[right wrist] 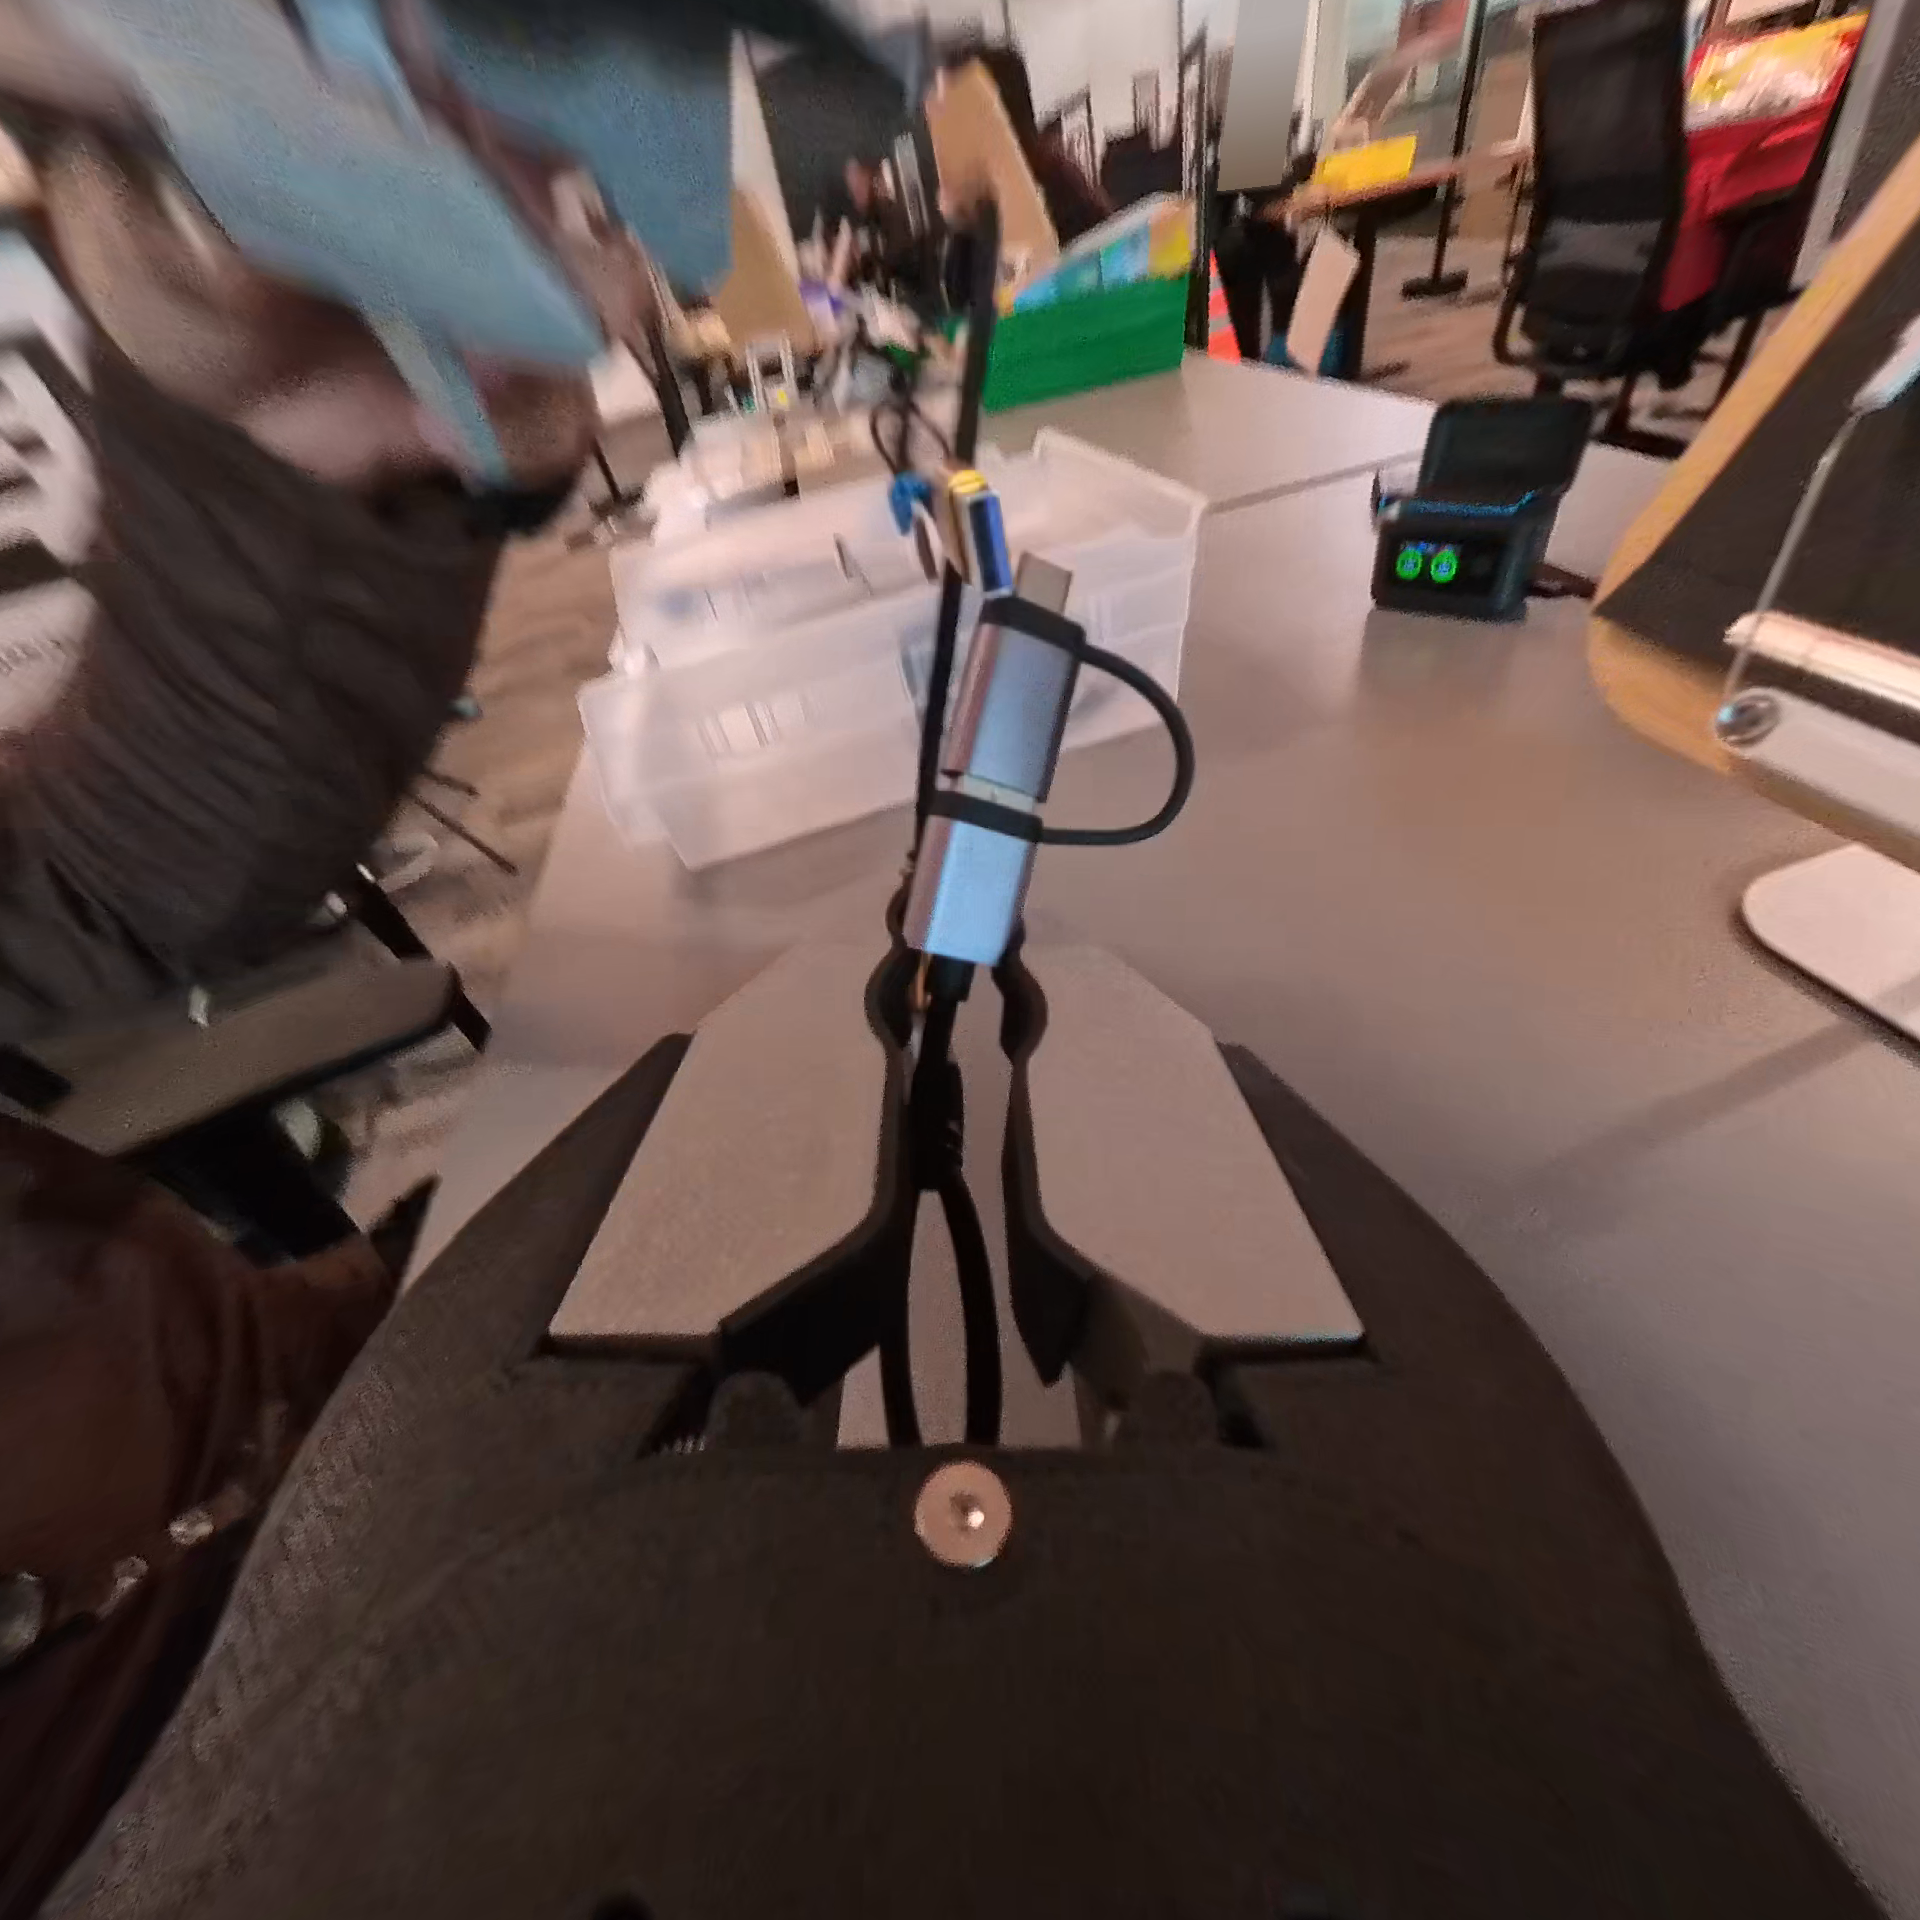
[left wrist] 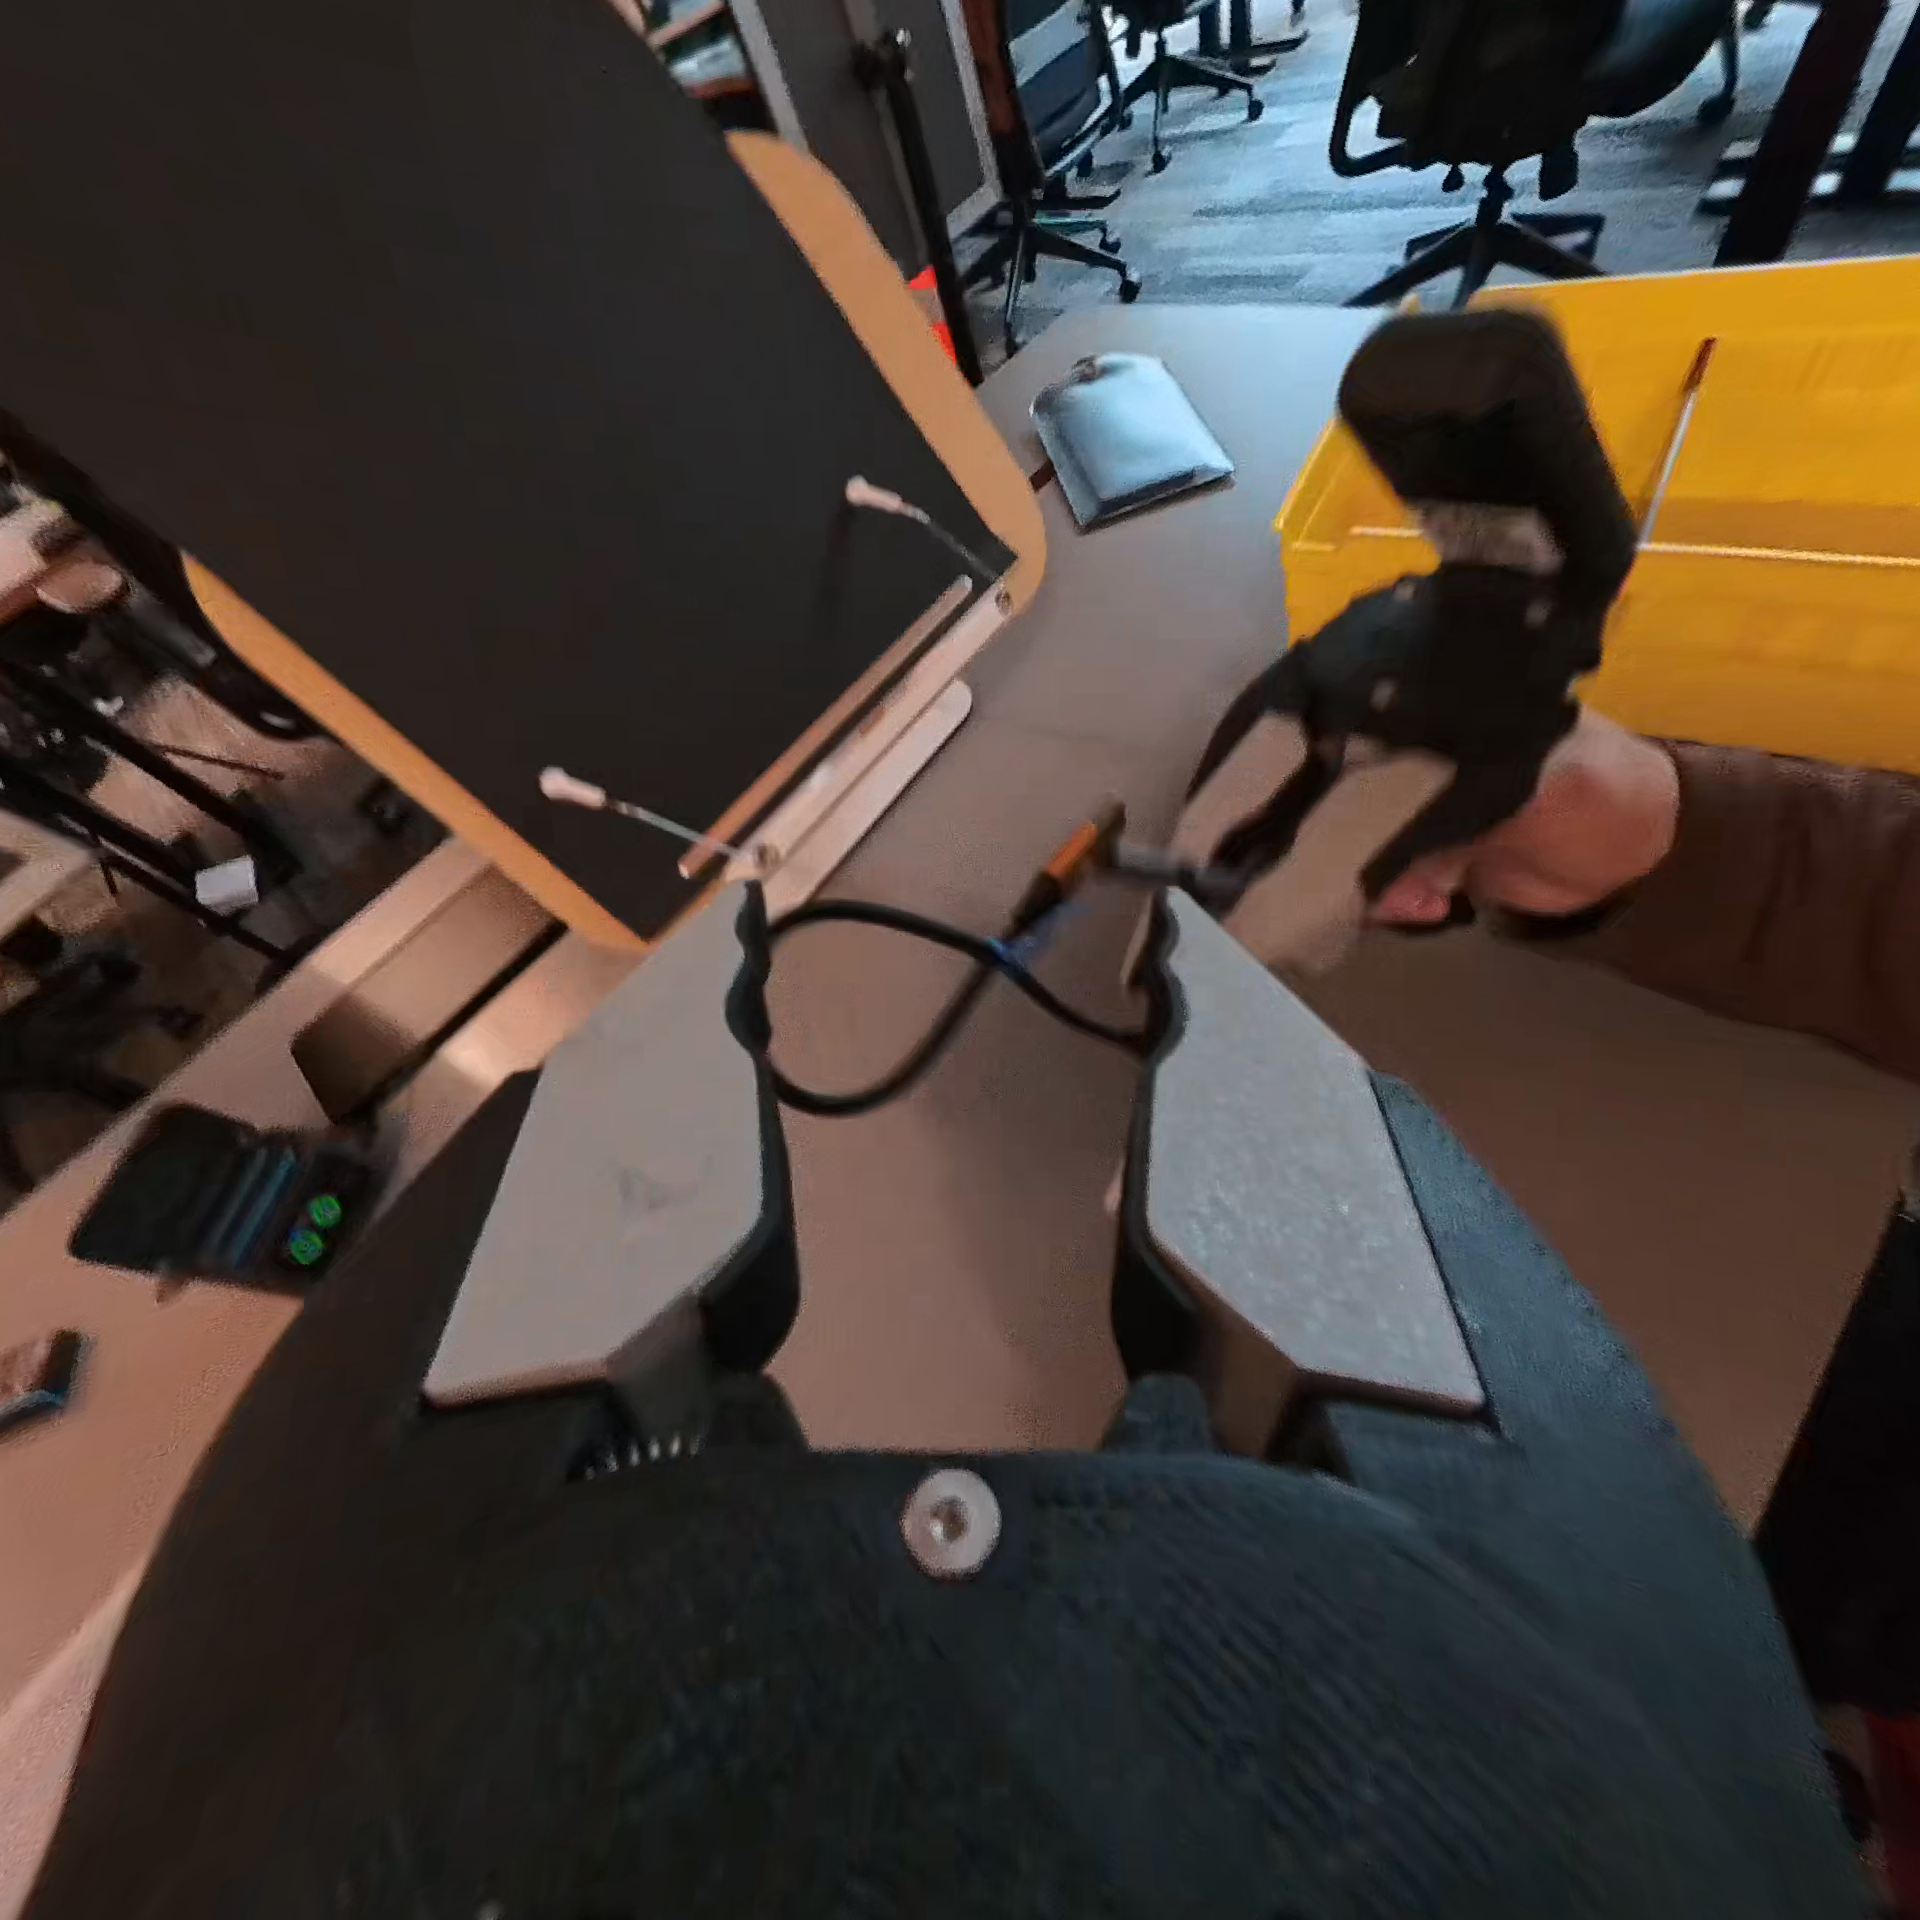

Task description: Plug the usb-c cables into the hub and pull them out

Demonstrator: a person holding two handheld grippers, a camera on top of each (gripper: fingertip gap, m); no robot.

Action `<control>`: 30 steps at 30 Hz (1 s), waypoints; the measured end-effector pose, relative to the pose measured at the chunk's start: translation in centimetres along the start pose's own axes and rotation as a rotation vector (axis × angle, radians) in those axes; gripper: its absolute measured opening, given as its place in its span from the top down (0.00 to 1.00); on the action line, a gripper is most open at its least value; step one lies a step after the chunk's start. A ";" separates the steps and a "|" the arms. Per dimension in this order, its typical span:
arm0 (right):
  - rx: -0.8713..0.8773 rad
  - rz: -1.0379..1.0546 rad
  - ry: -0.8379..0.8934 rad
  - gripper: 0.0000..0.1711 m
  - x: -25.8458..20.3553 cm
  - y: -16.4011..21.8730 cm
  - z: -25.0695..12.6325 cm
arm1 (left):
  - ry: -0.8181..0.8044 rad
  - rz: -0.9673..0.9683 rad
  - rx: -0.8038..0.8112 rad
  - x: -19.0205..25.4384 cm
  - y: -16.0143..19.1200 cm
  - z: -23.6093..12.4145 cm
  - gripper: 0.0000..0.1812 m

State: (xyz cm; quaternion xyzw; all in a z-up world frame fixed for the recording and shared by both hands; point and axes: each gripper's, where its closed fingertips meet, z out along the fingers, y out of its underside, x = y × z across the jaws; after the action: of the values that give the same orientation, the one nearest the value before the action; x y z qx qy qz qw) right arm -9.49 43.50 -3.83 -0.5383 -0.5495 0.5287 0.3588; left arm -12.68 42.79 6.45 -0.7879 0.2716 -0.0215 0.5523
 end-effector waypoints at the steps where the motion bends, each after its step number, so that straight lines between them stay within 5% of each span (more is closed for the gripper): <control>1: 0.045 0.028 -0.015 0.95 0.2 -0.7 -0.7 | 0.000 -0.026 0.007 0.1 1.2 -0.2 0.61; 8: 0.178 0.130 -0.106 0.94 0.0 -2.6 -2.3 | 0.134 -0.226 -0.063 4.1 10.4 2.7 0.63; 12: 0.225 0.152 -0.179 0.94 -1.1 -3.1 -2.1 | 0.287 -0.252 -0.047 7.6 11.5 6.0 0.62; 15: 0.234 0.161 -0.187 0.94 -1.1 -3.0 -2.1 | 0.480 -0.303 0.049 9.9 10.0 6.8 0.87; 17: 0.237 0.162 -0.172 0.94 -0.6 -2.9 -2.4 | 0.594 -0.329 0.184 10.6 8.5 6.1 0.91; 26: -0.143 0.140 0.150 0.95 5.0 3.8 -1.0 | 0.389 -0.307 0.138 7.2 11.3 7.7 0.96; 30: -0.178 0.093 0.203 0.93 5.3 4.4 -0.6 | 0.240 -0.112 0.046 6.4 13.3 8.2 0.97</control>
State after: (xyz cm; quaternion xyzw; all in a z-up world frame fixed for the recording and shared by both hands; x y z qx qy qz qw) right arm -8.88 48.11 -8.93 -0.6435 -0.5298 0.4367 0.3385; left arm -9.83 43.68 -10.14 -0.7807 0.2907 -0.1524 0.5318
